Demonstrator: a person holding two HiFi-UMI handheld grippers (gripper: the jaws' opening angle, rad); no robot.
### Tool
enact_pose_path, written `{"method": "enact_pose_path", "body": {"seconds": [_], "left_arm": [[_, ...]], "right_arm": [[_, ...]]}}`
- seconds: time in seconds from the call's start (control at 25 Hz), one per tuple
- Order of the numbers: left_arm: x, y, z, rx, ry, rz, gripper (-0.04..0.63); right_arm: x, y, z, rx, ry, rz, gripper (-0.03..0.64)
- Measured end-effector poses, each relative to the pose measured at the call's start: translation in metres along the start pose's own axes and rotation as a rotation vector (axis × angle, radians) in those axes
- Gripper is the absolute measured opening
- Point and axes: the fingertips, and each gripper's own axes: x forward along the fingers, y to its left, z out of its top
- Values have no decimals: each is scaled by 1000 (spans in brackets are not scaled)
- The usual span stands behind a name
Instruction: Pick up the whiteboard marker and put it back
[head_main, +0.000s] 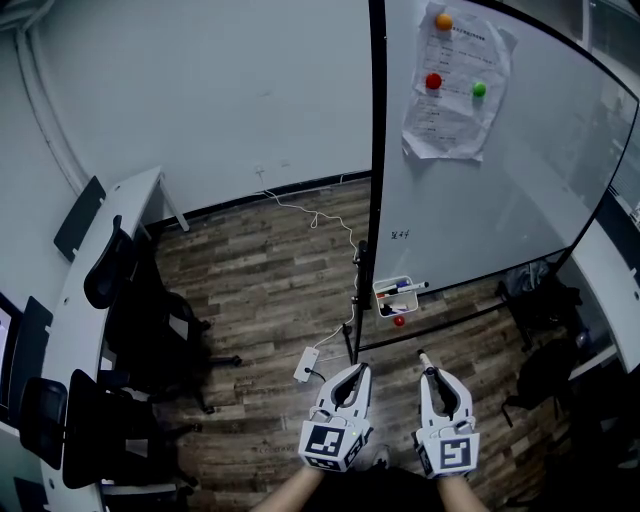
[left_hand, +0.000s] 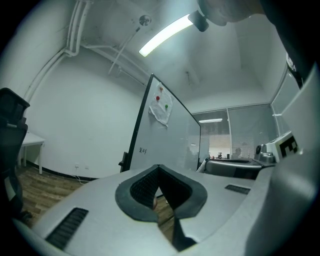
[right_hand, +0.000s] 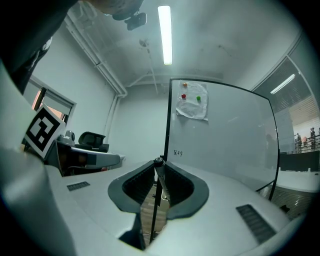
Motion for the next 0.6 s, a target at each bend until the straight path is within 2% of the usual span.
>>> {"method": "enact_pose_path", "body": {"seconds": [0.6], "left_arm": [[-14,20,2,-20,8,-14,8]], "right_arm": [[5,23,8,6,-61,-12,73]]}}
